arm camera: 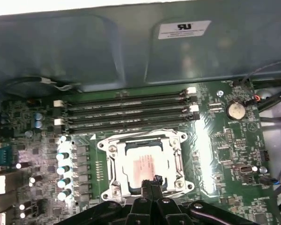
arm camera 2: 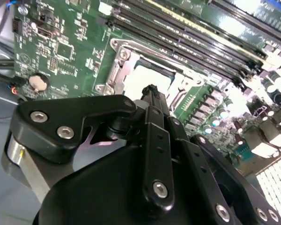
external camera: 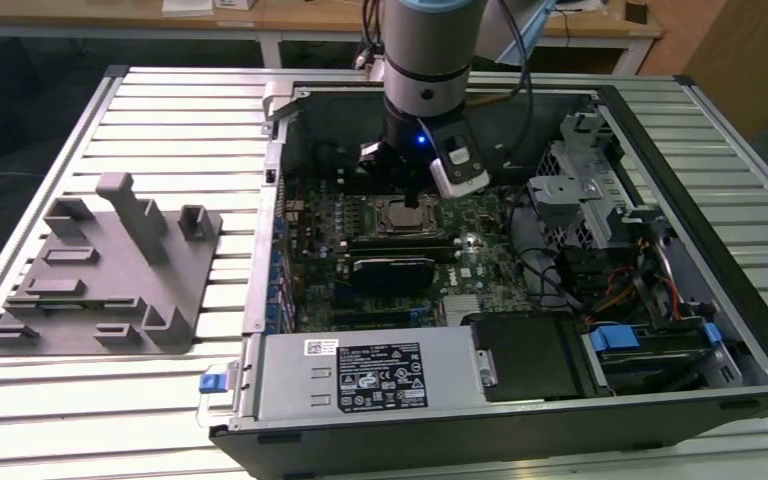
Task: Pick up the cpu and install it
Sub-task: 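Install the second cpu locking lever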
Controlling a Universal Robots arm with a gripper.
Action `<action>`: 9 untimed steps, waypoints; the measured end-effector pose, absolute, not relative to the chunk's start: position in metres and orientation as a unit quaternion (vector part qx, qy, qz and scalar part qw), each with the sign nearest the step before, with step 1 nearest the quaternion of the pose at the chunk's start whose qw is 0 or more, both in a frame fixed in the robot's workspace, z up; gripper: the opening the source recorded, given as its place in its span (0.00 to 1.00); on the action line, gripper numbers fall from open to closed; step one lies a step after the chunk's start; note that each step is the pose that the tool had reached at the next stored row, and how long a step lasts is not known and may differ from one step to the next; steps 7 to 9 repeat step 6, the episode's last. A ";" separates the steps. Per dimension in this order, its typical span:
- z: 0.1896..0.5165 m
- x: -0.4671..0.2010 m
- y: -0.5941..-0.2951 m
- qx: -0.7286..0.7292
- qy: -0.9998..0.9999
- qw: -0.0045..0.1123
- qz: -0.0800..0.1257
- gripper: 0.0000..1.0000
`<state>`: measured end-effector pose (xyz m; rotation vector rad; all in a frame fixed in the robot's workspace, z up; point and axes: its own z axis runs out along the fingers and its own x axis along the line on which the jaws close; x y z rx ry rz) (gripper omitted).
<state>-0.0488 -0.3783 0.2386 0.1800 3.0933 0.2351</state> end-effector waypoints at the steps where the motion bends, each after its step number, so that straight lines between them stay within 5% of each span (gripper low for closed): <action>1: 0.239 -0.049 -0.378 0.058 0.995 0.017 0.076 0.11; 9: 0.239 -0.049 -0.378 0.058 0.995 0.017 0.075 0.11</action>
